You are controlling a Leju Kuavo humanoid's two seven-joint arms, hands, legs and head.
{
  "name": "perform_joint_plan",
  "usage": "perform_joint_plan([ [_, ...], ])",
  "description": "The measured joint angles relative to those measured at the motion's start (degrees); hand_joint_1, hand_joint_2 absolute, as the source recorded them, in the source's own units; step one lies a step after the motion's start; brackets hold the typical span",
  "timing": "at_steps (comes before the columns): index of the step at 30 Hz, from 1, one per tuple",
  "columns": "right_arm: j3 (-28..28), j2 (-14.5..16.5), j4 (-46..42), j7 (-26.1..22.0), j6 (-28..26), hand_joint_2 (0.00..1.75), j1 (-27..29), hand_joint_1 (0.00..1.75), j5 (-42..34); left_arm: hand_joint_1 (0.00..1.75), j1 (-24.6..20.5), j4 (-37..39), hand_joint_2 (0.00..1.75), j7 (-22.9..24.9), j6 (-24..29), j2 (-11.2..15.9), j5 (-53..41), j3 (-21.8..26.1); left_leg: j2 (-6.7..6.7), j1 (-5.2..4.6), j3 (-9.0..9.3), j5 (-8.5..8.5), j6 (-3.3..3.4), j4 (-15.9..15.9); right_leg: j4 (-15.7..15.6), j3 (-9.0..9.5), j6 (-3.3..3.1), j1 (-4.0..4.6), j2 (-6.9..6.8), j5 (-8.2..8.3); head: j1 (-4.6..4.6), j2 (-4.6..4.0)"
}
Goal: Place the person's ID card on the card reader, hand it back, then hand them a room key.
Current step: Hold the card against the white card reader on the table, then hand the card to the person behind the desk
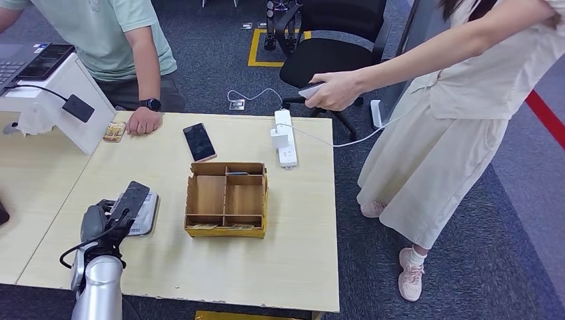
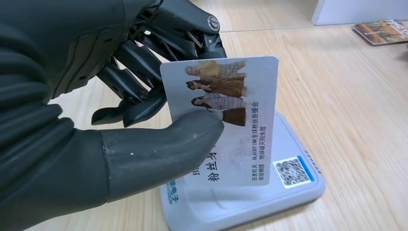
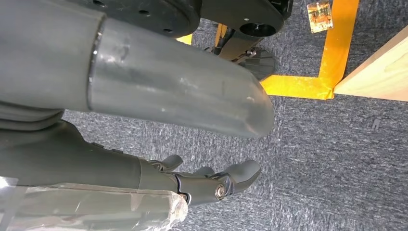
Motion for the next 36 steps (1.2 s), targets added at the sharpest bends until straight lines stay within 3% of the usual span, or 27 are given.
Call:
perform_joint_plan([
  [36, -1.5, 1.0, -1.9, 0.0, 0.4, 0.00, 0.3, 0.00, 0.4, 1.75, 1.7, 3.3, 1.75, -1.1, 0.6, -2.4, -0.9, 1.0, 0.01, 0.00, 0.01, 0.00, 0.00, 0.0, 0.0, -0.01, 0.00, 0.00, 0.01, 0.00, 0.01, 0.01],
])
